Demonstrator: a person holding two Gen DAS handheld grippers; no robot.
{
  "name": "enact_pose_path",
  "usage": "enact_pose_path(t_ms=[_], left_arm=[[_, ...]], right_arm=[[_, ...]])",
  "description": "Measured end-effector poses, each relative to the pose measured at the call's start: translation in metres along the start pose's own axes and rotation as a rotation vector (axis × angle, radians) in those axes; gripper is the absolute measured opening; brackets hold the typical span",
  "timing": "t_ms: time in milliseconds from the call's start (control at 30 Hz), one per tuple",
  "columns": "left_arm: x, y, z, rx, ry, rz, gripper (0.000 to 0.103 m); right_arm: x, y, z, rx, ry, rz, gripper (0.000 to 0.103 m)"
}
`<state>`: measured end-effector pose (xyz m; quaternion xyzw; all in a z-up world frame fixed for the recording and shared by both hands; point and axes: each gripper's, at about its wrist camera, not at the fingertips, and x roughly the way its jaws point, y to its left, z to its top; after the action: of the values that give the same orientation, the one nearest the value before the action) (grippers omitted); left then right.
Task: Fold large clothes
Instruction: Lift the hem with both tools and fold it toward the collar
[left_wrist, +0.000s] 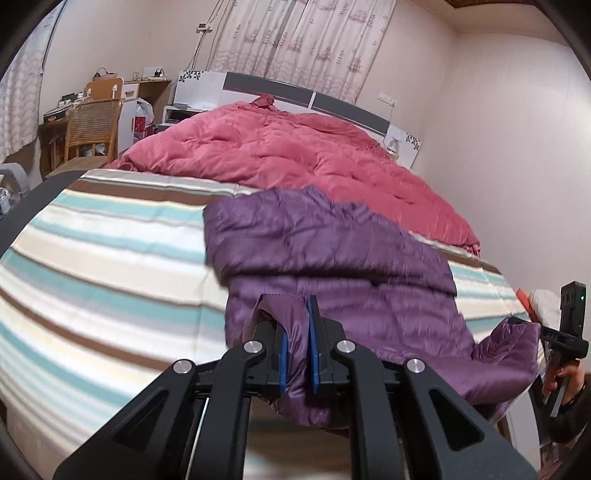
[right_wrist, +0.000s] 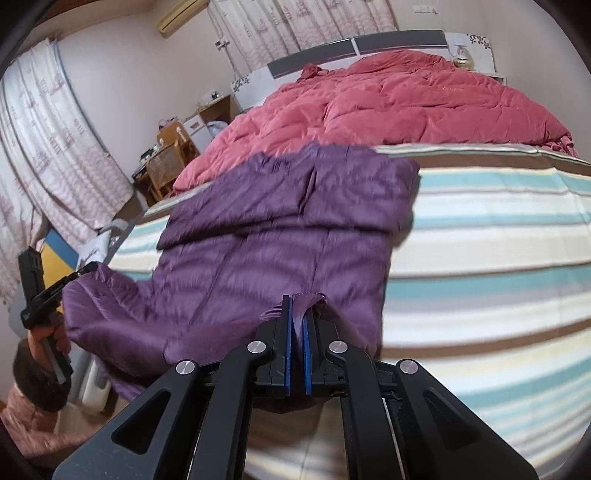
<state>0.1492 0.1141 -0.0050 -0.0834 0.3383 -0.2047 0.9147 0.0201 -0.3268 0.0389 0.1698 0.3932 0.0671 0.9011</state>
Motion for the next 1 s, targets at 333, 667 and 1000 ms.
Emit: enact_pose_path(t_ms=[333,667,1000], left_arm=[[0.082,0.009,0.066,-0.014,0.060,0.027,0.008],[0.178,0.020,0.086,-0.034,0.170,0.086,0.012],[0.173,0.051,0.089,-0.205,0.011,0.041,0.081]], right_arm=[[0.054,-0.035,0.077,0.100,0.003,-0.008,0.005],[0.133,-0.085,0.105,0.265,0.053,0.004,0.005],[0.134,-0.113,0.101,0.400,-0.036,0.102,0.007]])
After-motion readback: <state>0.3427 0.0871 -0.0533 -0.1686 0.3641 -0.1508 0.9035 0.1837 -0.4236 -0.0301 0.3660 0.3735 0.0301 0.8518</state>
